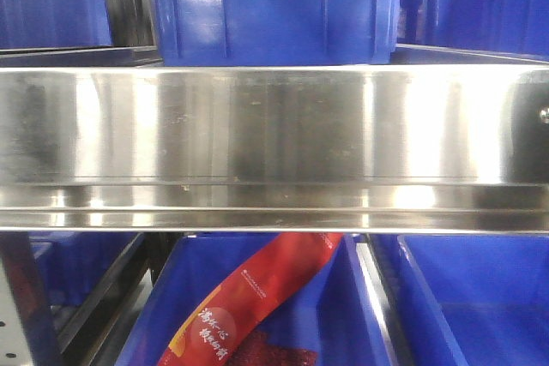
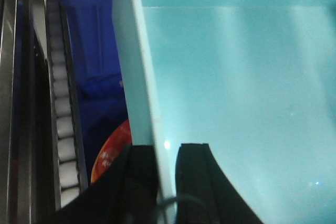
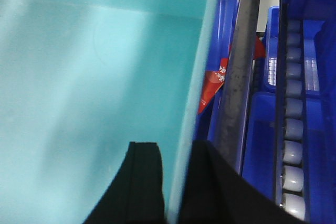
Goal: Fetch blue bin and place on conveyor start
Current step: 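Hold the bin in both grippers and turn the base away from the rack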
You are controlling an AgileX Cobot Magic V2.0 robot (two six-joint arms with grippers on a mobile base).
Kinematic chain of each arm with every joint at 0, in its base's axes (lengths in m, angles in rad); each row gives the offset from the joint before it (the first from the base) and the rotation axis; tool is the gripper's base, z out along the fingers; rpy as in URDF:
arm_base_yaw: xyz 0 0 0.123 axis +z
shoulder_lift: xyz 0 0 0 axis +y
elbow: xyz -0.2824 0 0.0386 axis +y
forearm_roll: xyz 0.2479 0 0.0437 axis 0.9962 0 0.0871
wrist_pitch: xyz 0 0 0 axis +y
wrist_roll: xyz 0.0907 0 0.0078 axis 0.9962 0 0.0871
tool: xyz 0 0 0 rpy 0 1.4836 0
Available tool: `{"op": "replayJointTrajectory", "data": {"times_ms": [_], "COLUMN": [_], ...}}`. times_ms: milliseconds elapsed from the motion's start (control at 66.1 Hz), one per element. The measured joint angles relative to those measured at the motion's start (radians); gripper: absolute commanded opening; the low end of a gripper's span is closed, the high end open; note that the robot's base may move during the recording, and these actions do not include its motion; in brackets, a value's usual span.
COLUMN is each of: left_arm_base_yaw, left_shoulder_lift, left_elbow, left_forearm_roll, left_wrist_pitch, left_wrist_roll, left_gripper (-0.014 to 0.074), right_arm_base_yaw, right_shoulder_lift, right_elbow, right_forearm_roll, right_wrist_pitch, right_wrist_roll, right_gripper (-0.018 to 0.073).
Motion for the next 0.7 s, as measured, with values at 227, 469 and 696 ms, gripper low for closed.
{"op": "replayJointTrajectory", "data": {"times_ms": [227,469,696], "left_arm_base_yaw": [0.0,0.0,0.0], "left_shoulder_lift": [0.0,0.0,0.0], "left_elbow": [0.0,0.0,0.0], "left_forearm_roll": [0.002,0.008,0.01], "left_wrist_pitch": [-0.114,-0.229,-0.298], "left_wrist_roll": [0.006,0.021,0.026], "left_gripper": [-0.0111,-0.0111,-0.0111], "right_arm_base_yaw": [0.0,0.0,0.0], "right_shoulder_lift": [0.0,0.0,0.0], "right_elbow": [0.0,0.0,0.0], "right_forearm_roll": [-0.004,-0.002,0.005], "right_wrist_pitch": [-0.011,-0.016,-0.019], "right_wrist_roll": [0.002,0.007,0.013], "right_gripper": [-0.0153,-0.0153,-0.0153]}}
